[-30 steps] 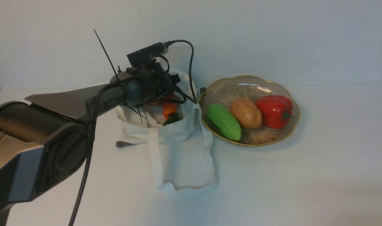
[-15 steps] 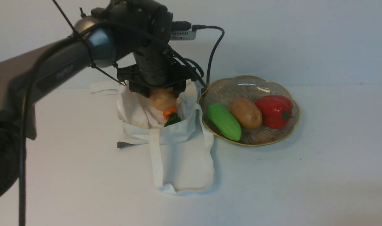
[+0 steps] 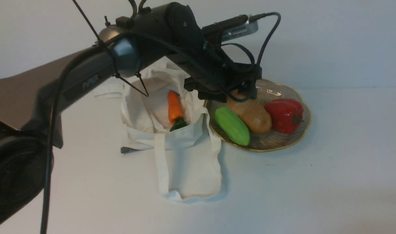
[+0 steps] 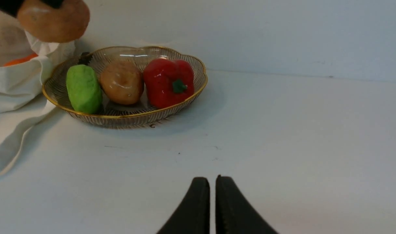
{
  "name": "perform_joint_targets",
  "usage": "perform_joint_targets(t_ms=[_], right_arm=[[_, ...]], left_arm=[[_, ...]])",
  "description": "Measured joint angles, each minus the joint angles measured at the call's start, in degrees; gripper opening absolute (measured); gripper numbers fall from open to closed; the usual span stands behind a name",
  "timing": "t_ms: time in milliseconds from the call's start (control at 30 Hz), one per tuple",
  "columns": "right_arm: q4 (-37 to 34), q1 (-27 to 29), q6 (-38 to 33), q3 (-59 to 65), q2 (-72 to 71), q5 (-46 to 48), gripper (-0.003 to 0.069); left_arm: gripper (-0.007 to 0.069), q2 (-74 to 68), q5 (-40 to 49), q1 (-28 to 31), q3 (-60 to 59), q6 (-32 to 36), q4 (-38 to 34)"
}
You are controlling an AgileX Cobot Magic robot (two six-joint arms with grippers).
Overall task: Take vegetables from cloth bag on white table place on plate.
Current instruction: 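Take the potato out of the bag and place it on the plate with the left gripper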
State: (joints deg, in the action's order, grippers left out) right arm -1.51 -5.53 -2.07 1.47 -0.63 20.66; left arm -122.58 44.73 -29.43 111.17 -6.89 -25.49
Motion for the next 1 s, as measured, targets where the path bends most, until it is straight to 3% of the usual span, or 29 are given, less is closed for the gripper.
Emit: perform_joint_targets(t_ms=[367,667,1000], right_arm=[[0.00,0.00,0.00,0.00,0.00,0.00,0.0022],[0.00,0.00,0.00,0.00,0.00,0.00,0.0022],[0.00,0.00,0.00,0.00,0.00,0.00,0.0022]], left_arm=[[0.0497,-7.52,-16.55,0.00,1.03,2.45,0.65],[0.0561,-9.11,-13.94,0.00,1.03,2.76,-0.39],[0.0565,-5.16,-5.56,0.00,2.71,5.63,-0.51]])
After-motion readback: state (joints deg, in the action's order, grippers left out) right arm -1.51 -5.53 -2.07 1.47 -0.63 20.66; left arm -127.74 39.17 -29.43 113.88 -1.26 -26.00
